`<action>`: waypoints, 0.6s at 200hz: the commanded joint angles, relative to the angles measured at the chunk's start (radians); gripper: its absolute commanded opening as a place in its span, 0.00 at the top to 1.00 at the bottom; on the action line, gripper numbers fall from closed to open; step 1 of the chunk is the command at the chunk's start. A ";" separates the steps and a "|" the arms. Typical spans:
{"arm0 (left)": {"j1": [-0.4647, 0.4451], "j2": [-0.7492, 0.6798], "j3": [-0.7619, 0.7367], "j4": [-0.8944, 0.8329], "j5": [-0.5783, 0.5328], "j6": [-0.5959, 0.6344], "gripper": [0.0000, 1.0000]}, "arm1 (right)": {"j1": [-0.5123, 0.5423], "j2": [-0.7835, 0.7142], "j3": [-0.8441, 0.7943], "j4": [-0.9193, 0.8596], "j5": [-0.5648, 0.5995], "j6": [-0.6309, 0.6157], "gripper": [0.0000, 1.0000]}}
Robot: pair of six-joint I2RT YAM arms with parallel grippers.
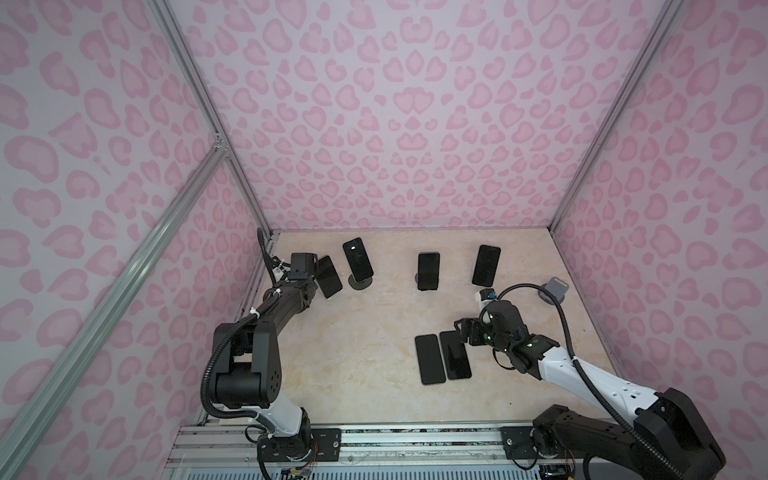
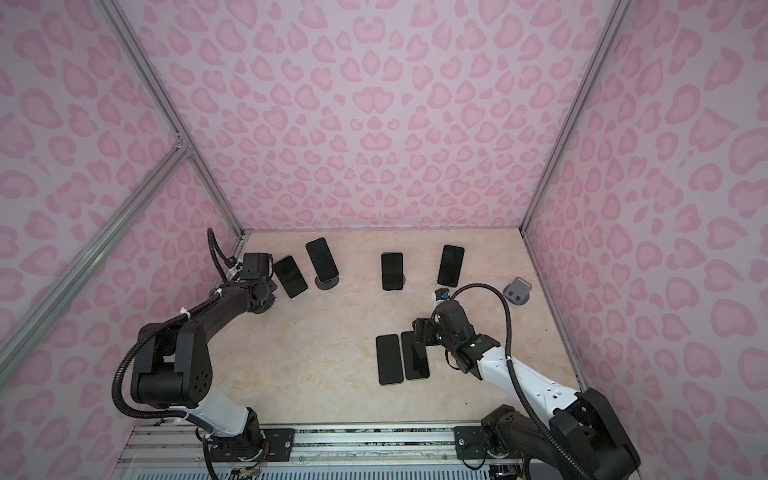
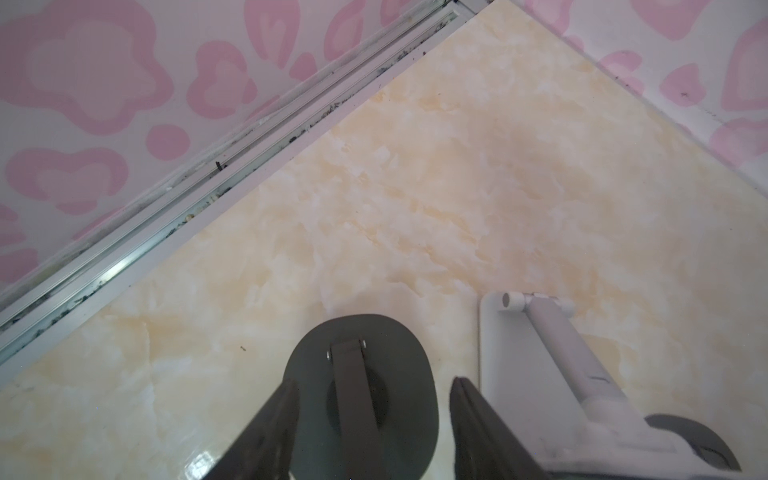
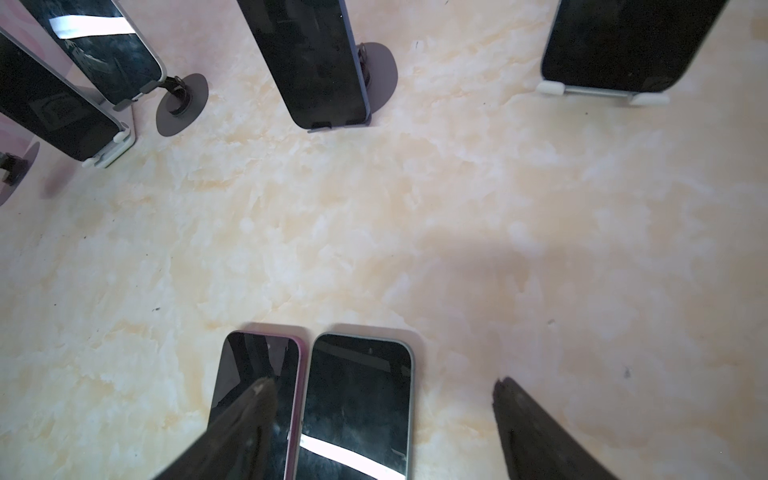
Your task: Remove the phone from the phone stand
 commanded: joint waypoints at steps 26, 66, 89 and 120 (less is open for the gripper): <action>0.031 0.028 -0.022 0.001 0.029 -0.069 0.38 | -0.003 -0.006 -0.014 0.027 -0.006 0.009 0.16; 0.042 0.033 -0.014 -0.003 0.030 -0.057 0.38 | -0.006 -0.006 -0.019 0.032 -0.008 0.011 0.16; 0.041 0.016 -0.035 0.003 0.034 -0.063 0.35 | -0.007 -0.008 -0.015 0.028 -0.009 0.011 0.16; 0.041 -0.083 -0.053 0.013 0.051 -0.027 0.29 | -0.007 -0.022 -0.006 0.006 -0.006 0.007 0.15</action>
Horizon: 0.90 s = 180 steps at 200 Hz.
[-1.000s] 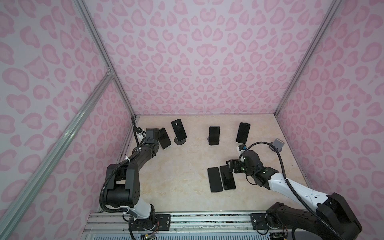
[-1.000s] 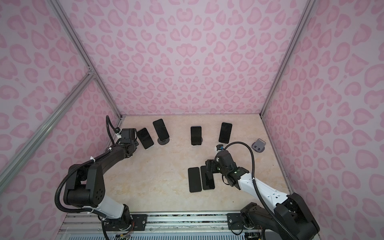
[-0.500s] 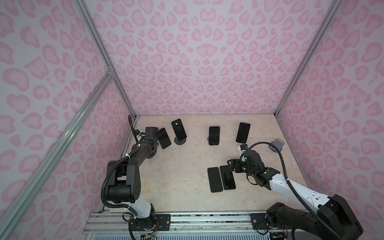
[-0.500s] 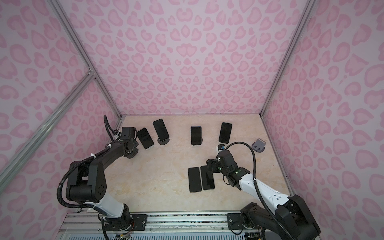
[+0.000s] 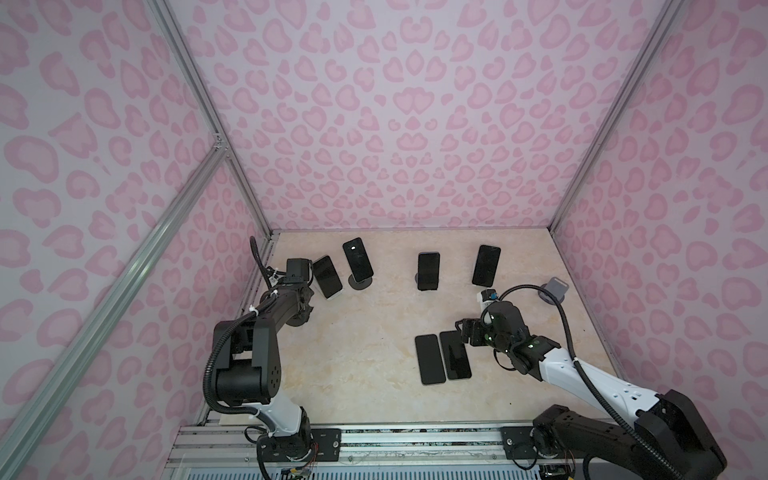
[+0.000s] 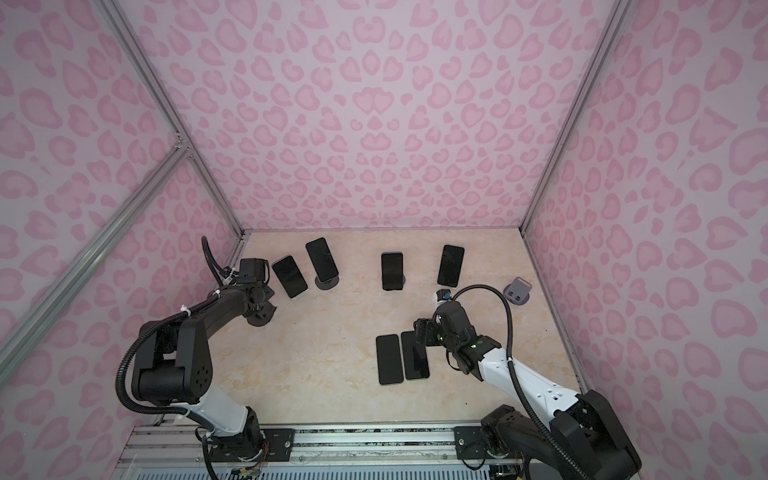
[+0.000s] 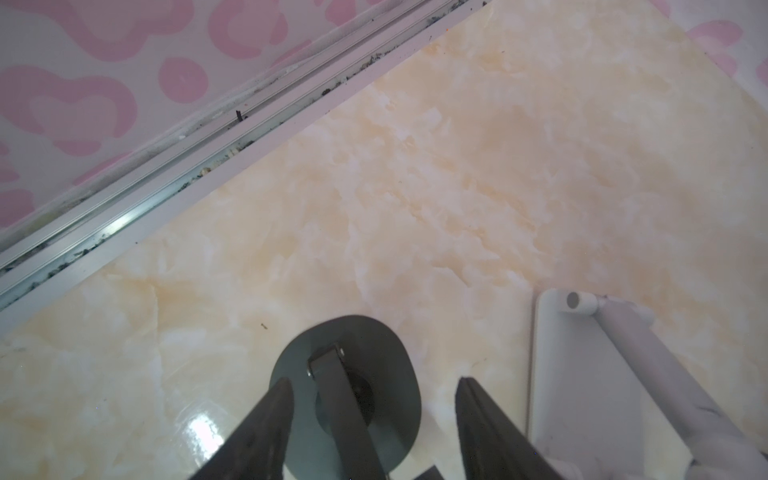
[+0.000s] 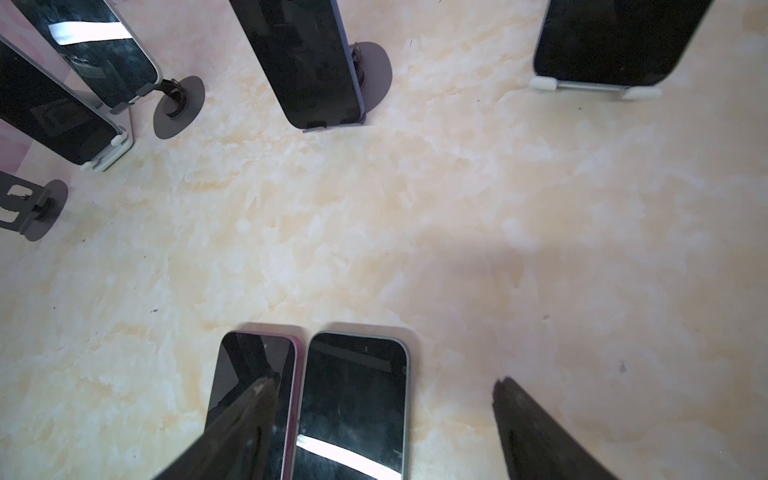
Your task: Remove the phone from the phone stand
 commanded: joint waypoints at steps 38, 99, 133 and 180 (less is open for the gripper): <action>-0.009 -0.254 0.036 -0.021 0.067 0.071 0.18 | -0.002 -0.023 0.040 -0.031 0.016 -0.004 0.12; -0.178 -0.664 -0.172 0.087 0.292 0.070 0.12 | -0.136 -0.002 0.280 -0.186 0.129 -0.047 0.04; -0.300 -0.908 -0.404 0.301 0.438 -0.003 0.02 | -0.234 0.179 0.478 -0.202 0.132 -0.080 0.02; -0.409 -1.028 -0.472 0.309 0.552 -0.010 0.02 | -0.314 0.380 0.677 -0.242 0.157 -0.110 0.02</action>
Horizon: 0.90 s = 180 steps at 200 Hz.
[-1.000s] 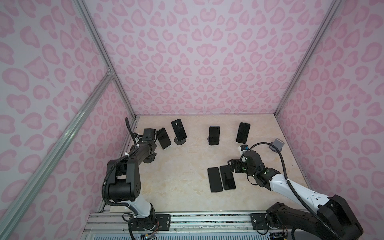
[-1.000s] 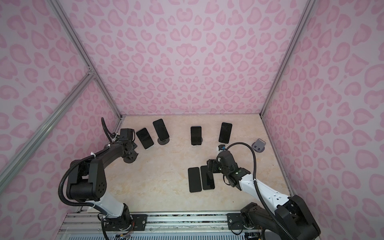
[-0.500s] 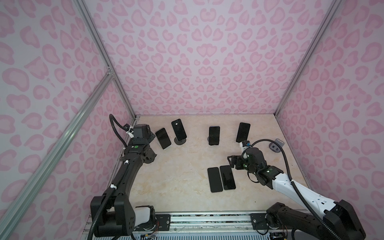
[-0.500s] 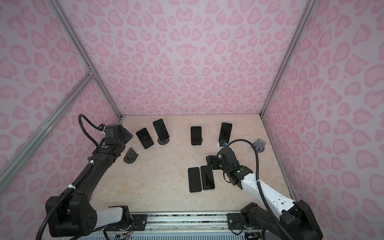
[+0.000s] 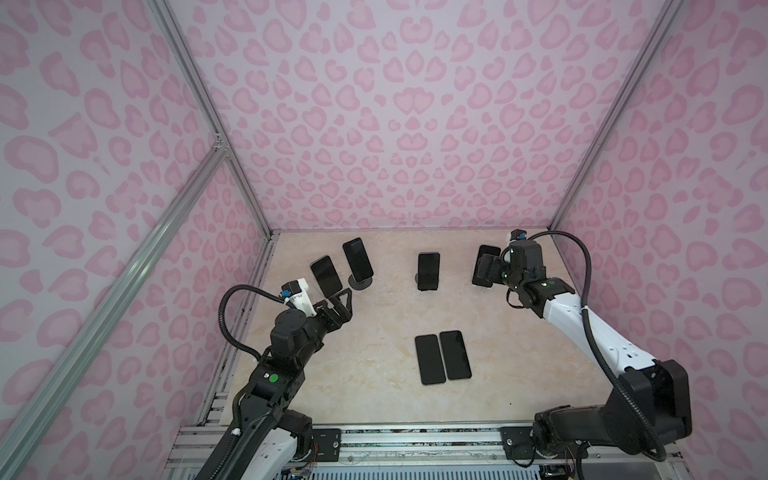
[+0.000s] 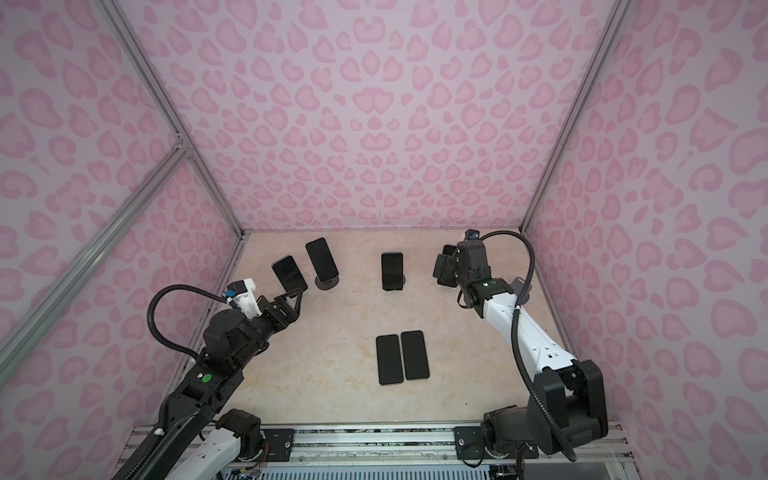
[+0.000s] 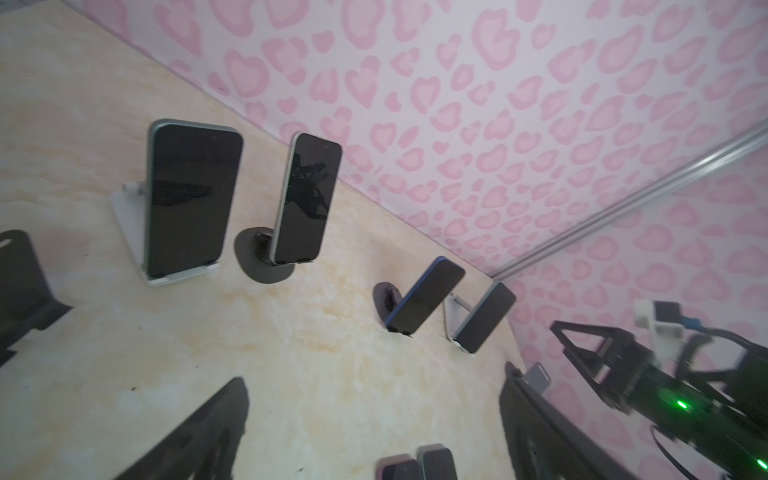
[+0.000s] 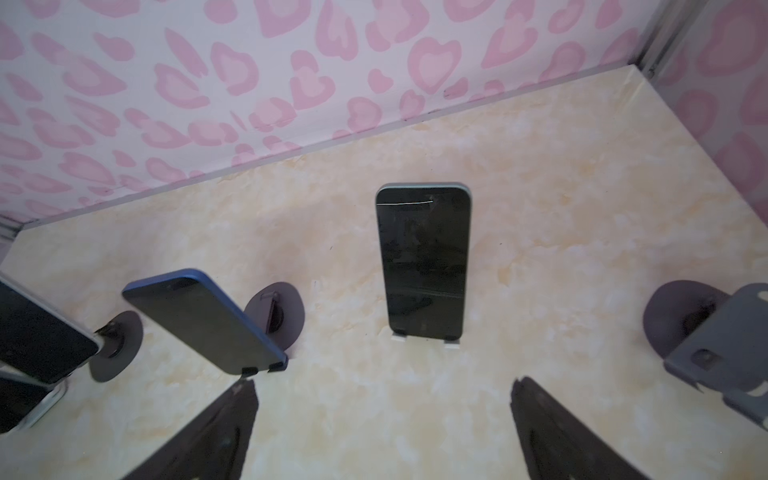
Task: Remove the phone from the phone stand
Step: 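Swing the right gripper to the far white-stand phone while the left draws back, then lower the right gripper around the grey-edged phone and close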
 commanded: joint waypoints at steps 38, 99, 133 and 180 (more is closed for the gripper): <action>-0.054 -0.030 -0.059 0.078 0.154 0.000 0.03 | -0.052 0.228 0.251 -0.127 0.029 -0.070 0.02; -0.059 -0.010 -0.067 0.062 0.235 0.047 0.03 | -0.077 0.365 0.371 -0.150 -0.027 -0.142 0.02; -0.059 0.009 -0.086 0.087 0.243 0.036 0.03 | -0.080 0.427 0.437 -0.139 -0.047 -0.124 0.02; -0.059 0.023 -0.100 0.105 0.246 0.035 0.03 | -0.079 0.488 0.478 -0.150 -0.026 -0.099 0.02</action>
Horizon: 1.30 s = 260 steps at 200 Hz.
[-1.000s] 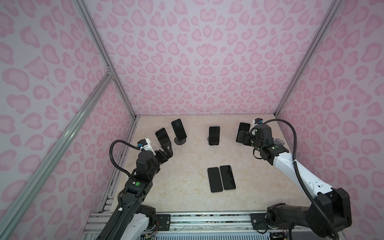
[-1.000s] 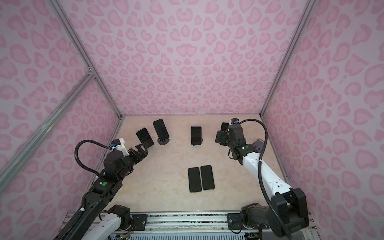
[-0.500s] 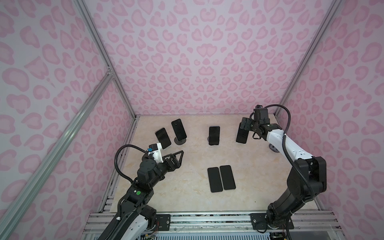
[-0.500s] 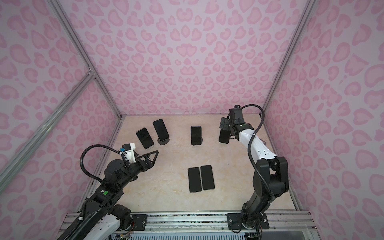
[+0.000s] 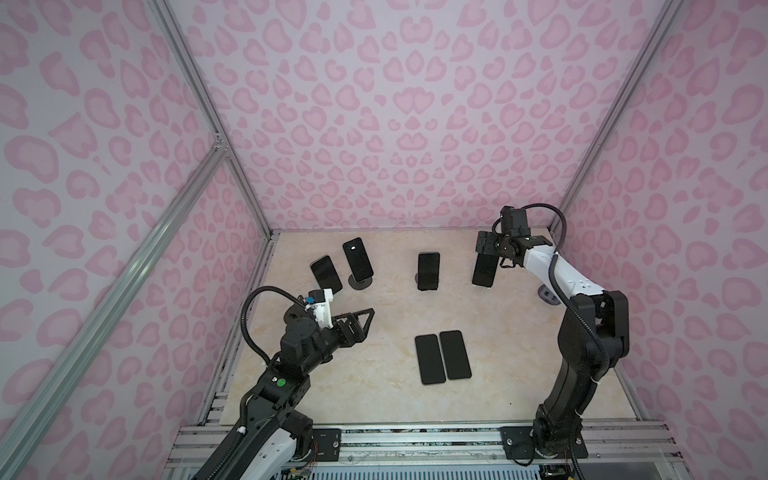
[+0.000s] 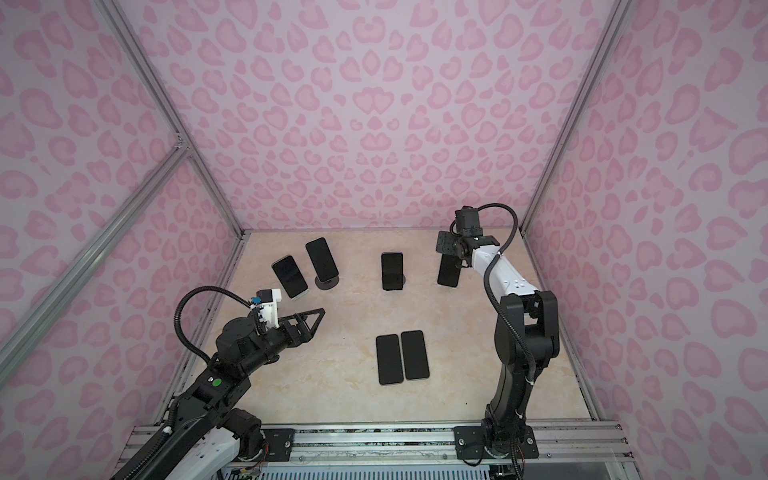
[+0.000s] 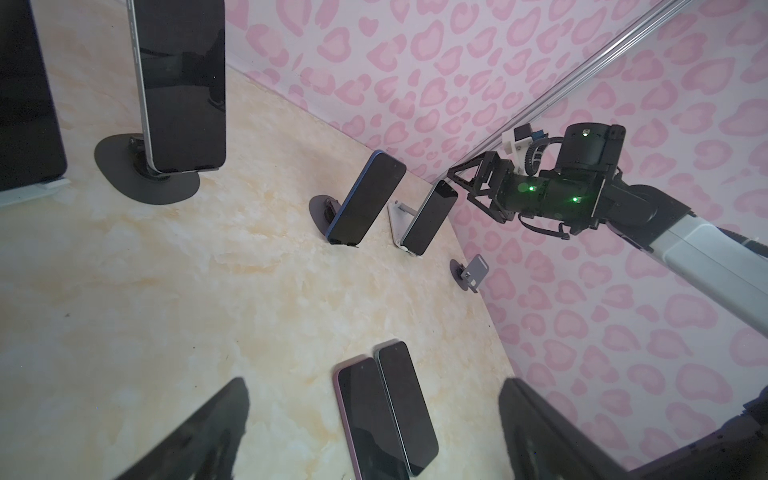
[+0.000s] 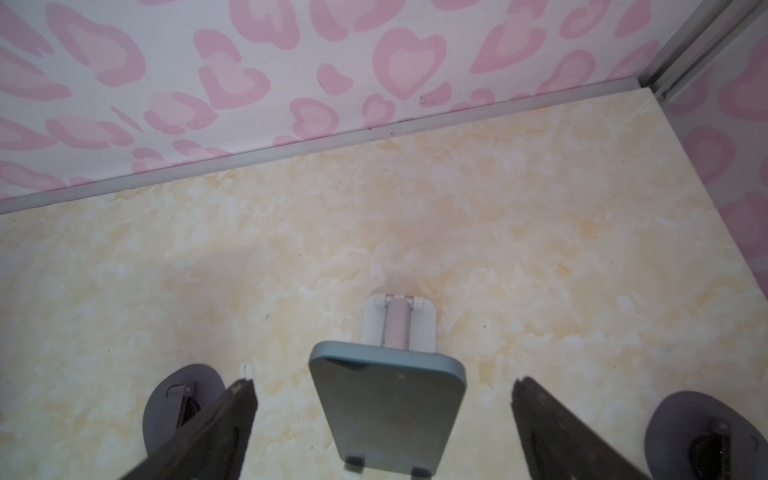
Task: Remove the phone from the phone stand
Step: 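Lower the right gripper around the grey-edged phone and close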
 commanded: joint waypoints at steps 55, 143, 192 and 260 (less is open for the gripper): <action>-0.002 0.049 -0.022 0.096 0.015 0.000 0.03 | 0.006 0.077 0.024 -0.006 0.036 0.039 0.02; -0.002 0.079 -0.020 0.116 0.007 0.001 0.03 | 0.020 0.115 0.002 0.020 0.071 0.063 0.10; -0.002 0.083 -0.019 0.123 0.017 0.001 0.03 | 0.024 0.113 -0.028 0.056 0.075 0.075 0.17; -0.002 0.077 -0.024 0.116 0.002 0.014 0.03 | 0.028 0.105 -0.048 0.082 0.067 0.082 0.30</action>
